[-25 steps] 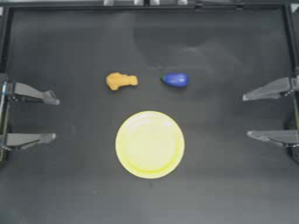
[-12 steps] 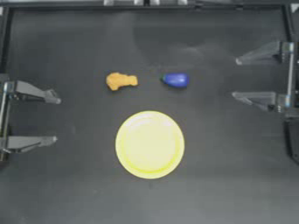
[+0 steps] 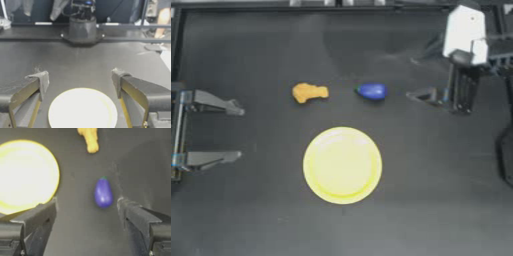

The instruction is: Put purple eggplant on plate

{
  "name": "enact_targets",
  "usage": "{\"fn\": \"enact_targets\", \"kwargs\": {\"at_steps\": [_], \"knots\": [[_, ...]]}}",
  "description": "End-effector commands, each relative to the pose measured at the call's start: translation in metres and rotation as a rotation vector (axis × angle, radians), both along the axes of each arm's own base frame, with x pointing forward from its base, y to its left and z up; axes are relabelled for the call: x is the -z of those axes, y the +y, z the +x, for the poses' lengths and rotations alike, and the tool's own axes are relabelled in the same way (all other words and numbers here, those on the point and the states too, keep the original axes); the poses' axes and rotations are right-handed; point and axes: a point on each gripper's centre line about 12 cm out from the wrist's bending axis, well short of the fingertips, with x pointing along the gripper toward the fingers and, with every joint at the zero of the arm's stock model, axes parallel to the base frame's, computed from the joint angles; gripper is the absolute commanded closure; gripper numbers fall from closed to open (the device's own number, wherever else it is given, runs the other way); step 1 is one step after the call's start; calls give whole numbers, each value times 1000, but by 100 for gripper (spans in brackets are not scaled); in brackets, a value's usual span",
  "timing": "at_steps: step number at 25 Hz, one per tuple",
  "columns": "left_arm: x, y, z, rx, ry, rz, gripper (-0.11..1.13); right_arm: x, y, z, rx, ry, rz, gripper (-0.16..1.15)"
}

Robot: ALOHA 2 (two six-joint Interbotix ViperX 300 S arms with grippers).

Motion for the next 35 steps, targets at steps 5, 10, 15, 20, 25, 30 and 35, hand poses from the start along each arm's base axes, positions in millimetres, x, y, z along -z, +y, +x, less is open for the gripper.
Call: {"fn": "enact_targets", "kwargs": {"at_steps": [5,10,15,20,25,30,35], "knots": [[-4,2,8,-5,6,-6,-1,11,-32,30,-15,64,27,-2],[-4,2,8,-6,7,-8,-1,33,-48,45,-6,129,47,-2],[-2,2,8,-7,13,-9,-1,57,-61,59,-6,189,69,-2],[0,2,8,-11,19,-18,-1,81,-71,68,-5,245,93,-2],[1,3,8,-14,23,-20,-1,99,-77,76,-12,284,109,-2],[2,4,12,-18,37,-22,-1,114,-80,82,-18,316,123,-2],[4,6,14,-27,47,-23,-1,132,-81,84,-19,353,145,-2]]}}
